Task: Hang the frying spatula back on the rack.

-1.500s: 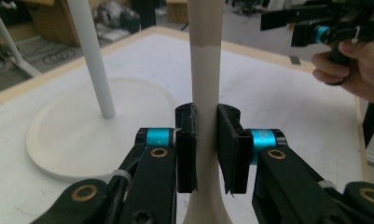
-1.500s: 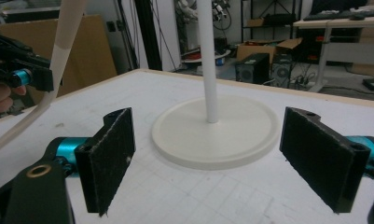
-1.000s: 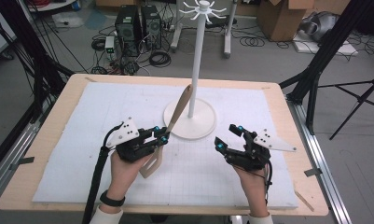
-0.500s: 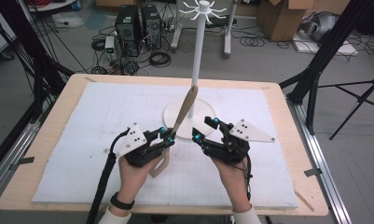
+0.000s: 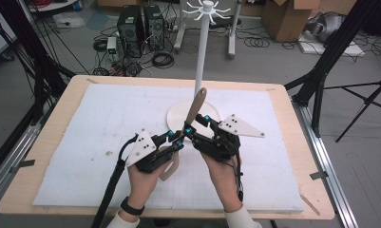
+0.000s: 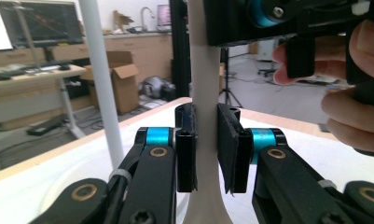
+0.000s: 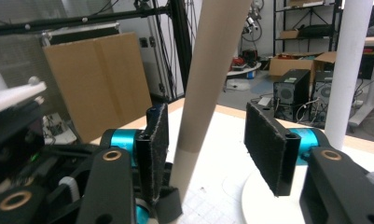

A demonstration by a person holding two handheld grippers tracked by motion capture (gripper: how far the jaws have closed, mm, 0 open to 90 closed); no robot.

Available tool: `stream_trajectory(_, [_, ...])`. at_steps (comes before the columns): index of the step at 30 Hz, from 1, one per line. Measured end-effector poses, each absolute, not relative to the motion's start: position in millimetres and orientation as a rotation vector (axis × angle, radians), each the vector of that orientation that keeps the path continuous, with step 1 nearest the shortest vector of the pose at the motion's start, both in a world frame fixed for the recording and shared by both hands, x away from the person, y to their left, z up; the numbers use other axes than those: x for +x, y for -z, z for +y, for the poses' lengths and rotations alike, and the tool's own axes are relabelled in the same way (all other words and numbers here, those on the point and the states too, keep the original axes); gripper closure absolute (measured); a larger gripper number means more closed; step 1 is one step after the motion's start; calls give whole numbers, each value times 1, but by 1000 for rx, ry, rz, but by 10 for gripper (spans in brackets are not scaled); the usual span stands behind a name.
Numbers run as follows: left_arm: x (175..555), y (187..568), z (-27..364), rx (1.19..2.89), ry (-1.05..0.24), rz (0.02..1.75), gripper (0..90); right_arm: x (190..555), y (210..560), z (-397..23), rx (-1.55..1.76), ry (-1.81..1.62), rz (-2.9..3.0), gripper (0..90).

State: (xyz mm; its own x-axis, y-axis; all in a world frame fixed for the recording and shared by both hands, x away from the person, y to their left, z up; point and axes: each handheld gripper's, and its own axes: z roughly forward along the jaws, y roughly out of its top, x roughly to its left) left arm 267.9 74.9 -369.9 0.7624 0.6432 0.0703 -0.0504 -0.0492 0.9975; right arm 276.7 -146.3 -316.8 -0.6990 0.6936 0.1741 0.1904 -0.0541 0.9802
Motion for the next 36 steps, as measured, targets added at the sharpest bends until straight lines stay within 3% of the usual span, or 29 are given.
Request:
stream_trajectory(14, [266,372,66,1505,-629,504,777,278,317,-144,1013,-1856,1793,625])
stream_trajectory(19, [266,372,66,1506,-629,511,776,278,317,-143,1003,-1859,1799,733])
stream_trajectory(25, [270,373,68,1510,-588,504,763,280,317,-143,1000,-1881,1823,762])
stream_trajectory(30, [273,366,79,1512,-497,476,580,284,318,-144,975,-1884,1861,764])
stream_trajectory(36, [280,360,102,1550,-347,405,468,294,313,-151,867,-1949,1959,765])
